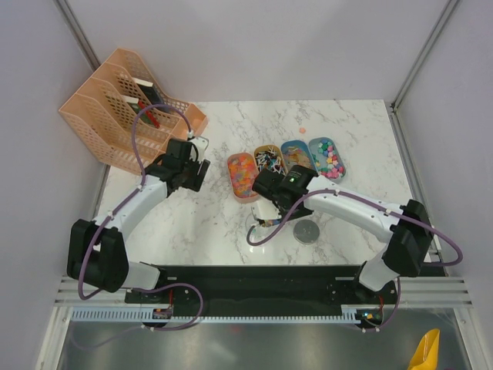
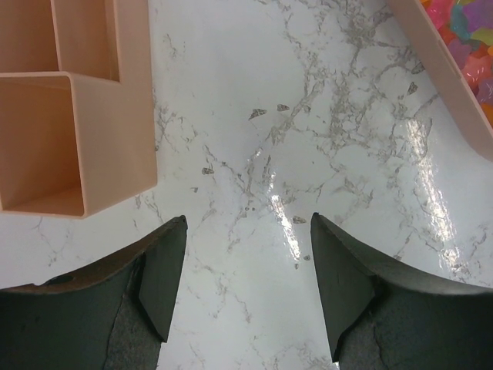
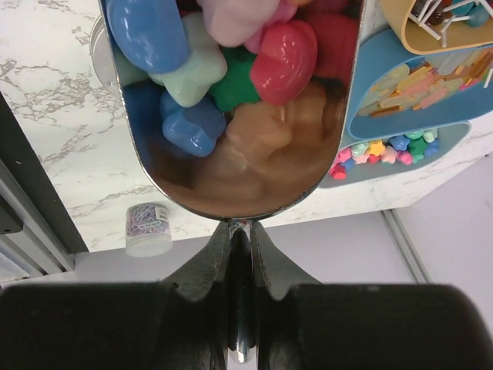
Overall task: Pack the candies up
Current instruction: Place the fake candies in the packing bottle.
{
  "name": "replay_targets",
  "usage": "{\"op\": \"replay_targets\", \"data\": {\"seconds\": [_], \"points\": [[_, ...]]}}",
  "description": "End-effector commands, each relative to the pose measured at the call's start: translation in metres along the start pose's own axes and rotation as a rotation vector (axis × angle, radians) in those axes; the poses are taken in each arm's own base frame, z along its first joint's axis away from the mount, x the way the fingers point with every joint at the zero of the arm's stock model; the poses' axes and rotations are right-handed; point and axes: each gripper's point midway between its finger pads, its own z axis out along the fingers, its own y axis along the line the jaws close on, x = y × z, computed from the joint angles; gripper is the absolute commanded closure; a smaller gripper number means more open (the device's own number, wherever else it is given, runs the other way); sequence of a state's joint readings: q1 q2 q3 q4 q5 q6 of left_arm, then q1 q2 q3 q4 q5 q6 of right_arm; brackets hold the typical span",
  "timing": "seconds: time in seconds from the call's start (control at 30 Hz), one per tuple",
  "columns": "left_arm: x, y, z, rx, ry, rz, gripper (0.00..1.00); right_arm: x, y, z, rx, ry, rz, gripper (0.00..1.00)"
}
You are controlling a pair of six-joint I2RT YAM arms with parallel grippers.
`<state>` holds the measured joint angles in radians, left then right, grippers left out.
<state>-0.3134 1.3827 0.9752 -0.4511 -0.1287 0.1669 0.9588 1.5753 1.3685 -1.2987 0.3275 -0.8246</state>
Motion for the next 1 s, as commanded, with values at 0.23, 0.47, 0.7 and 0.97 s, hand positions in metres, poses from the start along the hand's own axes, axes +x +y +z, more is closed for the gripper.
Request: {"op": "replay_targets", "data": {"seconds": [0.23, 0.47, 0.7, 0.97], "points": [[-0.011, 0.001, -0.006, -0.006, -0.086, -0.054, 0.27, 0.002, -0.003, -0.023, 0.06, 0.085, -0.039, 1.0], [-0.012, 0.001, -0.007, -0.006, -0.101, -0.055, 0.27, -0.003, 0.001, -0.029, 0.067, 0.114, -0.061, 1.0], [-0.022, -0.003, -0.015, 0.022, -0.141, -0.068, 0.27, 0.002, -0.004, -0.037, 0.11, 0.154, -0.082, 1.0], [-0.023, -0.046, -0.041, 0.281, -0.16, -0.07, 0.56, 0.003, -0.01, -0.048, 0.145, 0.123, -0.069, 1.0]]}}
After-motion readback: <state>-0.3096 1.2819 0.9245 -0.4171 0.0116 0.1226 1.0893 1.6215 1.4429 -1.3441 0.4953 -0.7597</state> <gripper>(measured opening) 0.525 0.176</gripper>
